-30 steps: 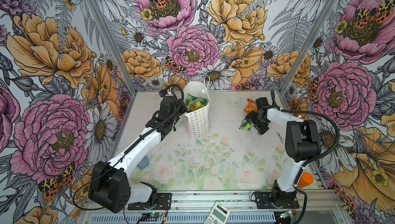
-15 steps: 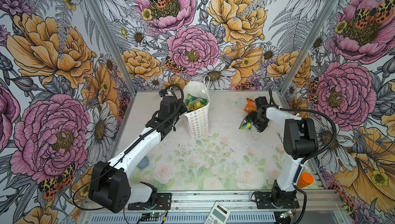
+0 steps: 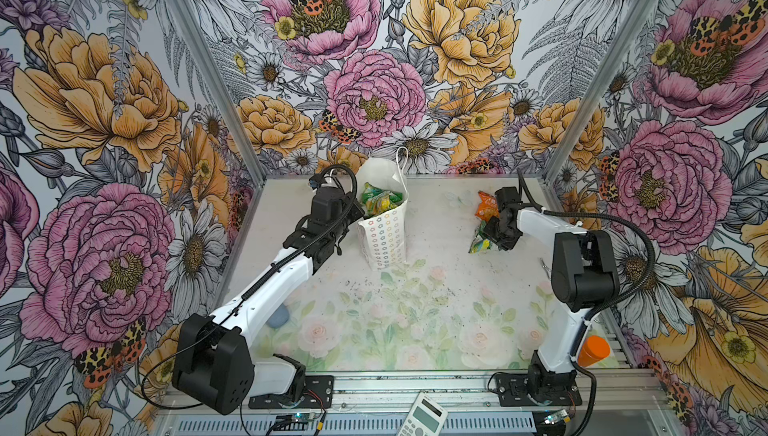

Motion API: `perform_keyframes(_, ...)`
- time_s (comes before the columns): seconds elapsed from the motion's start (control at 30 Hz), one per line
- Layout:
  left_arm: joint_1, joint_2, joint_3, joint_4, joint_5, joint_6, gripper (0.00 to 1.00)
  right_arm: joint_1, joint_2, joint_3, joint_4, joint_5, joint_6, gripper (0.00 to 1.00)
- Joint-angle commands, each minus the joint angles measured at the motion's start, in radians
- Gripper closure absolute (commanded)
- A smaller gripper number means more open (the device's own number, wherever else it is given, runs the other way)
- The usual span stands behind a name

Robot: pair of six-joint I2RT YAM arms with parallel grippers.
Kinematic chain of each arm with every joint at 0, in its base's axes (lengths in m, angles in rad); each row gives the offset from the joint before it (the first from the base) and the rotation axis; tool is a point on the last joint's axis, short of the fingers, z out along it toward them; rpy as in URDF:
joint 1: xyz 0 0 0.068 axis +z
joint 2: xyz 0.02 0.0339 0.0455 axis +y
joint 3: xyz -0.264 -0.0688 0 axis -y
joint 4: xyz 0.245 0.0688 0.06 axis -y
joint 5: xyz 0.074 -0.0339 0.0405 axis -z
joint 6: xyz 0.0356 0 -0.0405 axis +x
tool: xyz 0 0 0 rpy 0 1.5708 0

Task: Place the snacks into the paper bag
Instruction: 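Lift the green packet and carry it over the bag with the right gripper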

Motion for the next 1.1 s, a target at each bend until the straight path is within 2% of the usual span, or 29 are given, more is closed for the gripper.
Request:
perform_keyframes(0.0, 0.009, -0.021, -0.002, 0.018, 0.015, 0.000, 1.00, -0.005, -0.044, -0.023, -0.006, -0.008, -0.054, 0.58)
perform_keyframes(0.37, 0.009, -0.020, -0.002, 0.024, 0.018, -0.002, 1.00, -0.005, -0.196, -0.035, 0.032, -0.111, -0.133, 0.70)
perform_keyframes(0.67, 0.007, -0.024, -0.004, 0.023, 0.023, -0.002, 1.00, 0.010, -0.390, -0.005, 0.069, -0.212, -0.217, 0.75)
perform_keyframes(0.9, 0.006, -0.025, -0.004, 0.027, 0.024, -0.002, 1.00, 0.131, -0.523, 0.091, 0.103, -0.196, -0.347, 0.79)
perform_keyframes(1.07, 0.006, -0.022, -0.004, 0.030, 0.024, -0.003, 1.00, 0.233, -0.555, 0.183, 0.129, -0.184, -0.410, 0.81)
